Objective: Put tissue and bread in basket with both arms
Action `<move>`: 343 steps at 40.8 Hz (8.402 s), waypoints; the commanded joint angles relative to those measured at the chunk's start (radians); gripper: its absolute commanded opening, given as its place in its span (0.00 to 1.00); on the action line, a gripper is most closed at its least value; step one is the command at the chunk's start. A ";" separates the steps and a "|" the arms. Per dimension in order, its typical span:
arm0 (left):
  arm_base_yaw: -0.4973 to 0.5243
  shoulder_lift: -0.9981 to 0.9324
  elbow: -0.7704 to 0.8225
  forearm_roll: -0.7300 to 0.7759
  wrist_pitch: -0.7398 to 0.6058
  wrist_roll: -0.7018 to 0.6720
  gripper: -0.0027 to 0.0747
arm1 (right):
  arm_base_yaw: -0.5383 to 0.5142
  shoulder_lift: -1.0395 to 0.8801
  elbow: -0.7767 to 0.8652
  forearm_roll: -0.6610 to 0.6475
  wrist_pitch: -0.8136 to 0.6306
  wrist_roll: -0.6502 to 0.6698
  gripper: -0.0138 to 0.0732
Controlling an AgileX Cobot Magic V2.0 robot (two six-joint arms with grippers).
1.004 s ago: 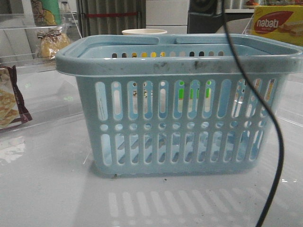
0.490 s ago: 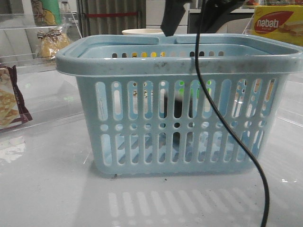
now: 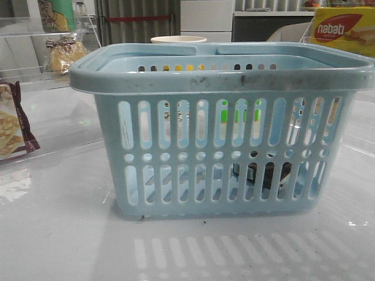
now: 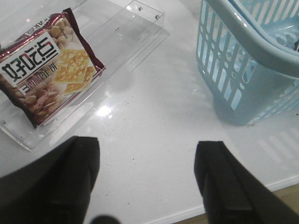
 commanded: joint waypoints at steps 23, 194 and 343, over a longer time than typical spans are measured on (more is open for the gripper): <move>-0.007 0.098 -0.086 -0.013 -0.184 -0.005 0.70 | 0.001 -0.422 0.326 -0.018 -0.039 -0.009 0.80; -0.409 0.685 -0.913 -0.144 0.144 0.204 0.69 | 0.001 -0.422 0.326 -0.018 -0.040 -0.009 0.80; 0.219 -0.676 0.646 -0.011 -0.759 -0.007 0.15 | 0.001 -0.416 0.331 0.001 -0.016 0.000 0.23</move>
